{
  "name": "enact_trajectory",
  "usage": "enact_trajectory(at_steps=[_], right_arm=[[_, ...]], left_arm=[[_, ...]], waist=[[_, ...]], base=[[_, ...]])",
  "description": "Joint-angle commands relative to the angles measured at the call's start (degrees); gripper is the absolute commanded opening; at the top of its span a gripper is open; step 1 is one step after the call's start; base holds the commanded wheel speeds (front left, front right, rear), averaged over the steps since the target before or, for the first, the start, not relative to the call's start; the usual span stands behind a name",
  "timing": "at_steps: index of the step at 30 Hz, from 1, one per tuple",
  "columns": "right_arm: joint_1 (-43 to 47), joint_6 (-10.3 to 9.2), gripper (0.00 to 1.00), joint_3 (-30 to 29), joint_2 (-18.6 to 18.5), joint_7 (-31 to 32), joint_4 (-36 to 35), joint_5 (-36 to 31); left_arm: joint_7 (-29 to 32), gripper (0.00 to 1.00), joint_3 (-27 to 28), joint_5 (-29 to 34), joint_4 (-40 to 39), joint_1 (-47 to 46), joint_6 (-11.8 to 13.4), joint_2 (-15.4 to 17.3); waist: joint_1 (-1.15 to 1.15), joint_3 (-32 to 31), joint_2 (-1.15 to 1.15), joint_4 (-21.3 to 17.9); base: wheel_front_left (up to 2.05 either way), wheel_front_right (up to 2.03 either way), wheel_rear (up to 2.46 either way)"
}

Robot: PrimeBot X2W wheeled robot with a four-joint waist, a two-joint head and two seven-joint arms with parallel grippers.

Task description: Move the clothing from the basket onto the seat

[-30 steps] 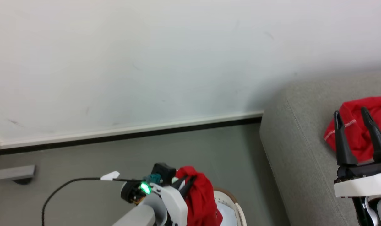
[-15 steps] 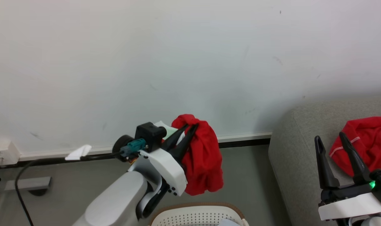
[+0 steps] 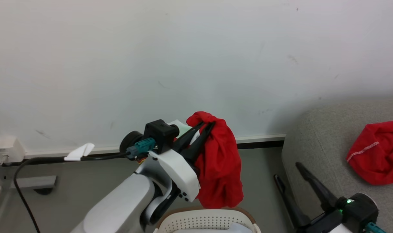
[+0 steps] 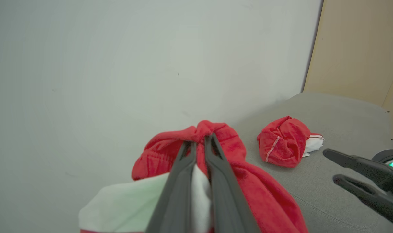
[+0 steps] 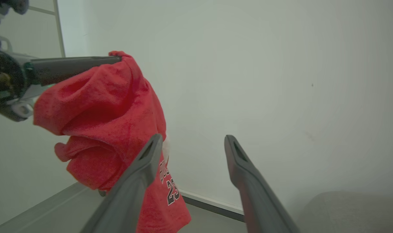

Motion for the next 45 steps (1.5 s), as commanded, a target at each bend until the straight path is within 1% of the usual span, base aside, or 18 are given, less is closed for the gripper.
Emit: enact_trajectory(at_steps=[1, 2, 4, 5, 8, 12, 13, 16, 19, 24, 28, 31, 39, 42, 43, 44, 45], right_arm=[[-0.74, -0.15, 1.00, 3.15, -1.24, 0.01, 0.33, 1.01], [-1.63, -0.15, 1.00, 5.15, -1.95, 0.01, 1.08, 0.78], [-3.84, -0.15, 1.00, 8.62, -1.89, 0.01, 2.51, 0.77], [-5.10, -0.15, 1.00, 11.08, -2.57, 0.02, 3.95, -0.39], [-8.88, -0.16, 1.00, 14.46, -1.34, 0.02, 8.30, 0.32], [-12.82, -0.16, 1.00, 16.74, 0.30, 0.01, 15.94, 1.21], [-12.82, -0.16, 1.00, 16.74, 0.30, 0.01, 15.94, 1.21], [-15.04, -0.16, 1.00, 16.85, 1.54, 0.01, 20.14, 1.89], [-16.42, -0.16, 1.00, 17.62, 2.36, 0.02, 22.83, 2.84], [-18.51, -0.16, 1.00, 20.97, 2.71, 0.01, 25.37, 5.81], [-20.18, -0.15, 1.00, 22.08, 3.46, 0.02, 26.56, 7.72], [-21.01, -0.15, 1.00, 23.51, 3.37, 0.02, 28.13, 9.48], [-24.25, -0.15, 1.00, 31.63, 2.28, 0.02, 30.07, 16.12], [-25.60, -0.15, 1.00, 33.24, 2.36, 0.02, 30.99, 18.08], [-25.87, -0.15, 0.73, 33.39, 2.34, 0.02, 31.32, 18.54], [-26.12, -0.16, 0.00, 33.01, 2.42, 0.02, 31.36, 18.95], [-26.24, -0.16, 0.00, 32.69, 2.46, 0.02, 31.34, 19.00]], left_arm=[[0.28, 0.00, -0.07, 0.04, -0.15, -0.83, -0.20, -0.04], [0.51, 0.00, -0.30, 0.06, -0.15, -1.17, -0.33, -0.32], [0.56, 0.00, -0.64, 0.06, -0.02, -1.70, -0.44, -0.84], [0.65, 0.00, -0.77, 0.04, 0.10, -1.90, -0.53, -1.16], [0.79, 0.00, -1.45, -0.01, 0.42, -2.53, -1.06, -2.23], [0.92, 0.00, -2.90, -0.12, 1.25, -2.91, -1.80, -3.78], [0.92, 0.00, -2.90, -0.12, 1.25, -2.91, -1.80, -3.78], [0.99, 0.00, -3.99, -0.38, 1.79, -2.92, -2.43, -5.02], [1.05, 0.00, -5.07, -0.77, 2.23, -2.83, -3.17, -6.19], [1.31, 0.00, -6.73, -1.23, 2.77, -2.66, -4.39, -7.75], [2.03, 0.00, -7.83, -1.53, 2.99, -2.54, -5.04, -8.45], [2.34, 0.00, -8.52, -1.63, 2.87, -2.40, -5.54, -8.79], [2.89, 0.00, -9.12, -2.10, 2.39, -2.36, -5.73, -8.90], [3.08, 0.00, -9.23, -2.24, 2.20, -2.46, -5.60, -8.92], [3.10, 0.00, -9.24, -2.29, 2.15, -2.49, -5.54, -8.88], [3.11, 0.00, -9.26, -2.33, 2.09, -2.52, -5.49, -8.82], [3.09, 0.00, -9.23, -2.41, 2.07, -2.53, -5.46, -8.73]], waist=[[0.00, 0.28, 0.00, 0.45], [0.00, 0.42, 0.00, 0.76], [0.00, 0.60, 0.00, 1.31], [0.00, 0.64, 0.00, 1.66], [0.00, 0.74, 0.00, 2.84], [0.00, 0.61, 0.00, 5.14], [0.00, 0.61, 0.00, 5.14], [0.00, 0.38, 0.00, 6.83], [0.00, 0.01, 0.00, 8.59], [0.00, -0.64, 0.00, 11.63], [0.00, -1.15, 0.00, 13.47], [0.00, -1.40, 0.00, 14.61], [0.00, -1.33, 0.00, 15.76], [0.00, -1.19, 0.00, 15.80], [0.00, -1.15, 0.00, 15.79], [0.00, -1.10, 0.00, 15.76], [0.00, -1.06, 0.00, 15.71]], base=[[0.00, 0.00, 0.00], [0.00, 0.00, 0.00], [0.00, 0.00, 0.00], [0.00, 0.00, 0.00], [0.00, 0.00, 0.00], [0.00, 0.00, 0.00], [0.00, 0.00, 0.00], [0.00, 0.00, 0.00], [0.00, 0.00, 0.00], [0.00, 0.00, 0.00], [0.00, 0.00, 0.00], [0.00, 0.00, 0.00], [0.00, 0.00, 0.00], [0.00, 0.00, 0.00], [0.00, 0.00, 0.00], [0.00, 0.00, 0.00], [0.00, 0.00, 0.00]])
